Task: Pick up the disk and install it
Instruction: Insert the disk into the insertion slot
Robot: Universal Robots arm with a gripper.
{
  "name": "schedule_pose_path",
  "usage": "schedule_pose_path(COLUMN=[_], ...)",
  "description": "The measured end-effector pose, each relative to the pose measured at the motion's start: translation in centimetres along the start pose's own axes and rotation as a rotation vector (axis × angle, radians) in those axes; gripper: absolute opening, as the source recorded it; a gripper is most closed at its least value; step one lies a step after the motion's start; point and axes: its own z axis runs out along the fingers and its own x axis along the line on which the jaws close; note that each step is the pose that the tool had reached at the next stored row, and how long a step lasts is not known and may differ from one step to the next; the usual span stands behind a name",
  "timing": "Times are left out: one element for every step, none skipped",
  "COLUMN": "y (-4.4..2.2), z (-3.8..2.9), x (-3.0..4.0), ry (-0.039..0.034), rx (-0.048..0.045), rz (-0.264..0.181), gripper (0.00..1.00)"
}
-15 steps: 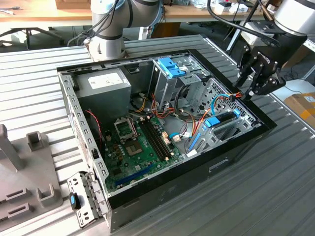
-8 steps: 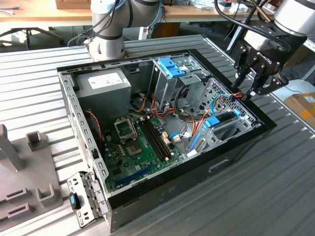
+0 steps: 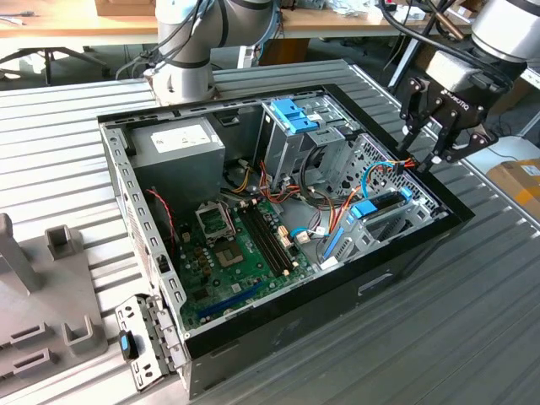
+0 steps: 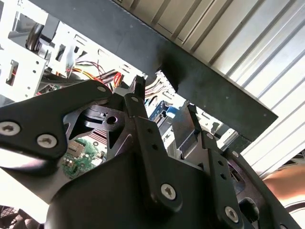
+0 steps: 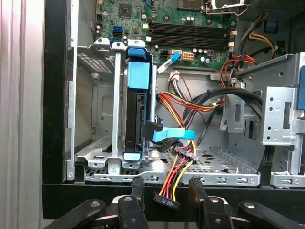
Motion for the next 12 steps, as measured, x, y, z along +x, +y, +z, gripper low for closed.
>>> schedule_pose_path(y=[-0.16, -0.25, -0.29, -0.35, -0.35, -0.36, -0.37, -0.38, -0.39, -0.4, -0.41, -0.43], z=[0.01, 0.01, 0.01, 0.02, 0.02, 0.03, 0.03, 0.05, 0.06, 0.08, 0.09, 0.11], x=[0.01, 0.01, 0.01, 0.01, 0.01, 0.02, 0.02, 0.02, 0.02, 0.02, 0.02, 0.02], ry=[-0.0004, -0.0004, -0.0007, -0.0012, -0.0015, -0.0019, -0.0021, -0.0026, -0.003, -0.0035, -0.0039, -0.0047], rx=[-0.0005, -0.001, -0.0015, -0.0023, -0.0028, -0.0034, -0.0041, -0.005, -0.0057, -0.0068, -0.0076, -0.0091], rz=[-0.014, -0.025, -0.039, -0.062, -0.078, -0.094, -0.115, -0.138, -0.157, -0.189, -0.212, -0.253], gripper=[0.5, 0.5, 0.5, 0.5, 0.5, 0.5, 0.5, 0.5, 0.5, 0.5, 0.5, 0.5])
